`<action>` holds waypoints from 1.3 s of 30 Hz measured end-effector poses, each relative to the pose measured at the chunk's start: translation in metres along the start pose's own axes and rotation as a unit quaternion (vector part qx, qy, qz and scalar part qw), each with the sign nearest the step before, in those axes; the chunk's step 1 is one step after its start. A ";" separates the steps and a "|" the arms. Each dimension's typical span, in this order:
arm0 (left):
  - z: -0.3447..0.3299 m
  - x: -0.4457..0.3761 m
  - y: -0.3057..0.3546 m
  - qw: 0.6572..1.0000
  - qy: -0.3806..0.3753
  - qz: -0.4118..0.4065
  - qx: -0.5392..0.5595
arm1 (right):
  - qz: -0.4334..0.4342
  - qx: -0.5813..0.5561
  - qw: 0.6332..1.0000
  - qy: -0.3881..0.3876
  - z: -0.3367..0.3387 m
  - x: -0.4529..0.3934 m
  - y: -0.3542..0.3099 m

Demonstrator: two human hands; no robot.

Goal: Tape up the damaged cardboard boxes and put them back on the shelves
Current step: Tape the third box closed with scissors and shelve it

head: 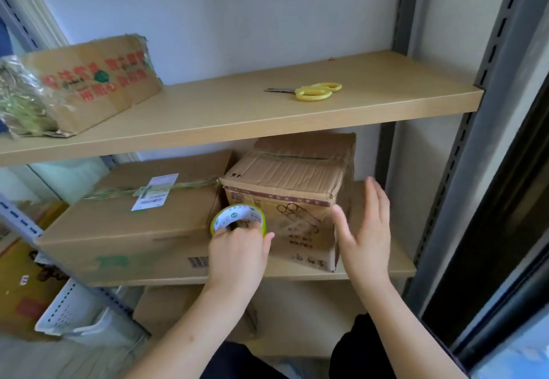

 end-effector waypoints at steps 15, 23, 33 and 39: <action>-0.009 0.008 -0.028 0.963 -0.108 -0.151 0.197 | 0.346 0.220 0.838 -0.361 -0.055 -0.046 -0.043; 0.012 0.010 -0.045 0.994 -0.039 -0.065 0.077 | 0.295 0.173 0.846 -0.408 -0.023 -0.058 -0.031; 0.024 0.021 -0.040 0.966 -0.099 -0.171 0.166 | 0.249 0.116 0.867 -0.416 0.029 -0.069 -0.013; 0.040 0.006 -0.079 0.996 -0.032 -0.069 0.046 | 0.282 0.140 0.832 -0.456 0.001 -0.058 -0.035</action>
Point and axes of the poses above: each hand's wrist, its own x-axis away from the middle knuckle, its own z-axis out of the back of the hand, y = z × x, the point moved 8 cm from there along -x, towards the middle knuckle, and after that the axes turned 1 degree about x, right-handed, at the moved point
